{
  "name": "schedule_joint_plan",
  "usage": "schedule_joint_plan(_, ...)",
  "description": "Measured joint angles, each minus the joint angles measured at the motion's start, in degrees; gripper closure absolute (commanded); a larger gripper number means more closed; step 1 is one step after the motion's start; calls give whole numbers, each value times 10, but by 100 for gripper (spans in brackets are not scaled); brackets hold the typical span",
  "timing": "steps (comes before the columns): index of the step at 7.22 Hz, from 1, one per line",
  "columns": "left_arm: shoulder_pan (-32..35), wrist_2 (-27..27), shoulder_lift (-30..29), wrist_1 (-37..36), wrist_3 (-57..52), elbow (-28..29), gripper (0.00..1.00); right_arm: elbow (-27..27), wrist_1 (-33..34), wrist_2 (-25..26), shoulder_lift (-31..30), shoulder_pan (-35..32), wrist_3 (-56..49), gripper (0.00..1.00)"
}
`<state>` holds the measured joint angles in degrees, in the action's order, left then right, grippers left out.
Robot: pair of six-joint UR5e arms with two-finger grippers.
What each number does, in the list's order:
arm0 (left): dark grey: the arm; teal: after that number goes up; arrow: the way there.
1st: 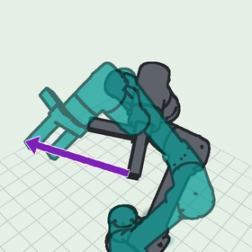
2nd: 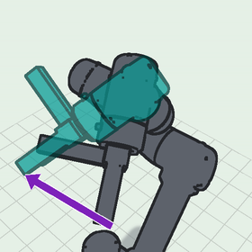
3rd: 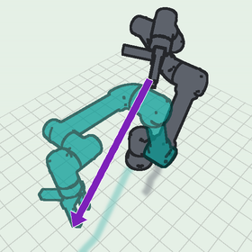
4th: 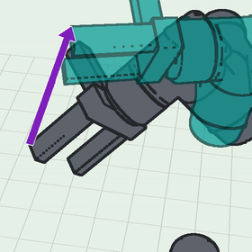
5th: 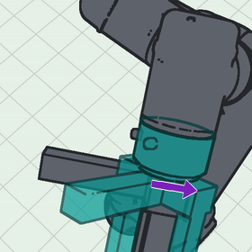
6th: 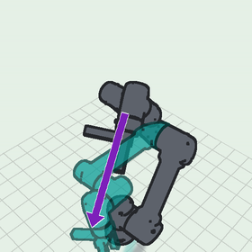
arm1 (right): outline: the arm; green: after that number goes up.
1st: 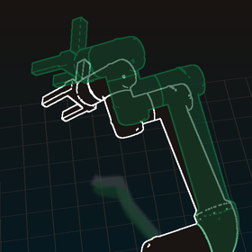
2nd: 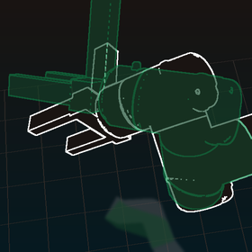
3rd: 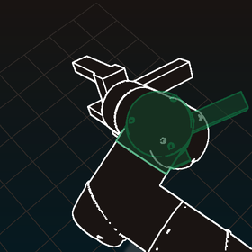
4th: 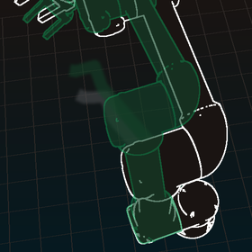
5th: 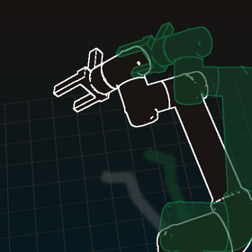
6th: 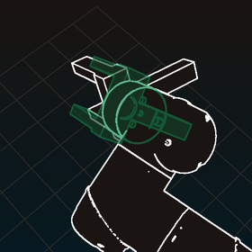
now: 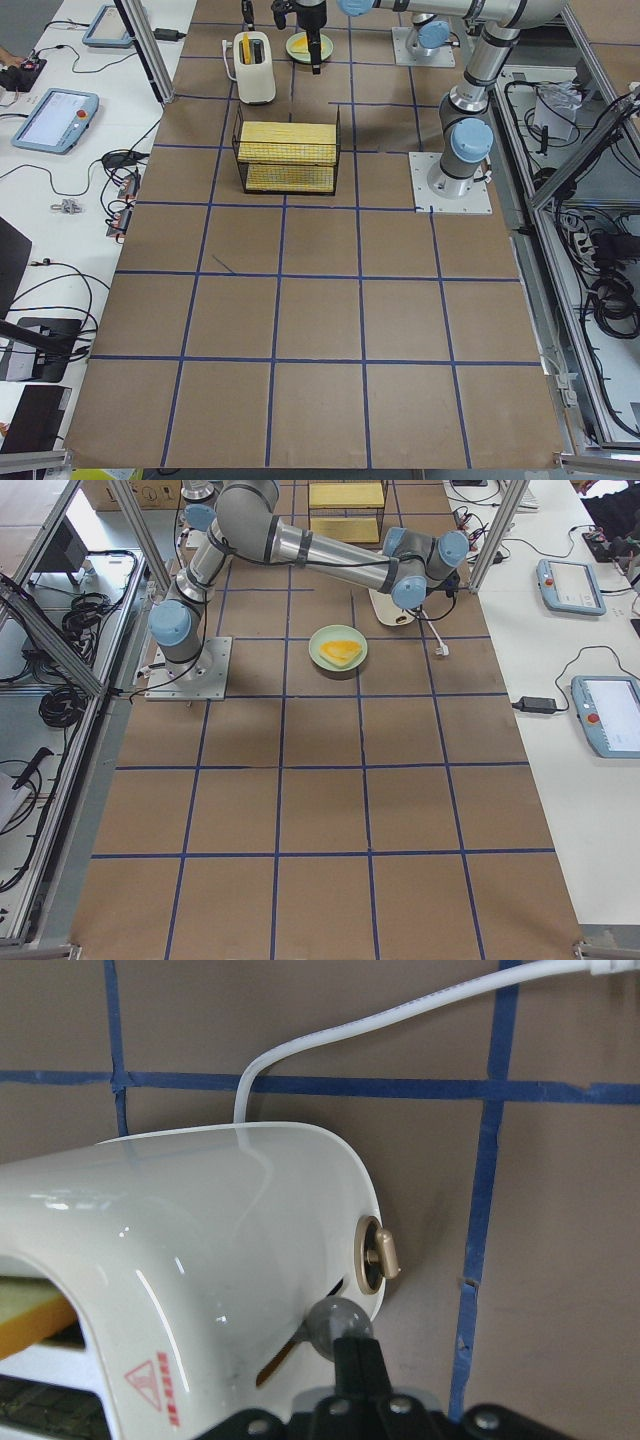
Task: Press toaster with right arm
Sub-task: 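Press the toaster lever down with the right gripper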
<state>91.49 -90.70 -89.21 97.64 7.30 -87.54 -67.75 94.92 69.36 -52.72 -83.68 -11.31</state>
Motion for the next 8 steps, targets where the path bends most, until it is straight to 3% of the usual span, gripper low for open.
schedule_joint_plan(7,0,0,0,0,0,0,0,24,1,-4,43,3,-5,94)
schedule_joint_plan(8,0,0,0,0,0,0,0,25,1,-4,45,3,-6,90)
